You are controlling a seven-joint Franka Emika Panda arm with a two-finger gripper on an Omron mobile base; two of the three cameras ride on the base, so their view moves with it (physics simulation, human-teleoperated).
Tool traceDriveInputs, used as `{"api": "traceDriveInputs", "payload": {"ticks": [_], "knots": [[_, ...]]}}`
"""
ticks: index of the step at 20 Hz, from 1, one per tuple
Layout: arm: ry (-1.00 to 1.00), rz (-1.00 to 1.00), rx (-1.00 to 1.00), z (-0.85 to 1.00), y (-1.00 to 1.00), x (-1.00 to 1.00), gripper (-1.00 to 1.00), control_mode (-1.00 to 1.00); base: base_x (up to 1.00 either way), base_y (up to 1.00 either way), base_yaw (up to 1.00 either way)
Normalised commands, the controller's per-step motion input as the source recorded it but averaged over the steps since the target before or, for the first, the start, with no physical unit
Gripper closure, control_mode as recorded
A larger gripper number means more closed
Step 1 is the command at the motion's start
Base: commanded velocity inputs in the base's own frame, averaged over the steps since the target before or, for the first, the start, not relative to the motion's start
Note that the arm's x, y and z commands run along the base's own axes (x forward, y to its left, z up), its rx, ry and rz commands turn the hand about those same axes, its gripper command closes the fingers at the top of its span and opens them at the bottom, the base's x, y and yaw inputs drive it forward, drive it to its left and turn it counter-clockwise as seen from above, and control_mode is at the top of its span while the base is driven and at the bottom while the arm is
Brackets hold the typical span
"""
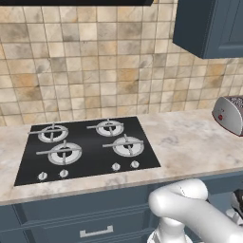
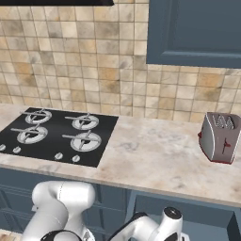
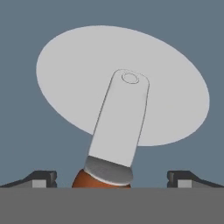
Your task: Take the pizza cutter from the drawer on the right and place it on the dining counter for cutting.
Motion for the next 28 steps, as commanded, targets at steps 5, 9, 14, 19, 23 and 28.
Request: {"api": "traceDriveInputs", "payload": {"ticks": [5, 9, 14, 19, 23, 28], "knots": [[0.0, 0.0, 0.0, -0.12, 0.0, 0.0, -1.0, -1.0, 0.0, 0.0, 0.0], [0.0, 0.0, 0.0, -0.23, 0.0, -0.02, -1.0, -1.0, 0.0, 0.0, 0.0], [0.0, 0.0, 0.0, -0.03, 0.0, 0.0, -1.0, -1.0, 0.0, 0.0, 0.0], [0.0, 0.0, 0.0, 0.0, 0.0, 0.0, -1.0, -1.0, 0.0, 0.0, 0.0], [0.0, 0.0, 0.0, 0.0, 0.0, 0.0, -1.0, -1.0, 0.0, 0.0, 0.0], [0.0, 0.0, 0.0, 0.0, 0.0, 0.0, 1.0, -1.0, 0.0, 0.0, 0.0]]}}
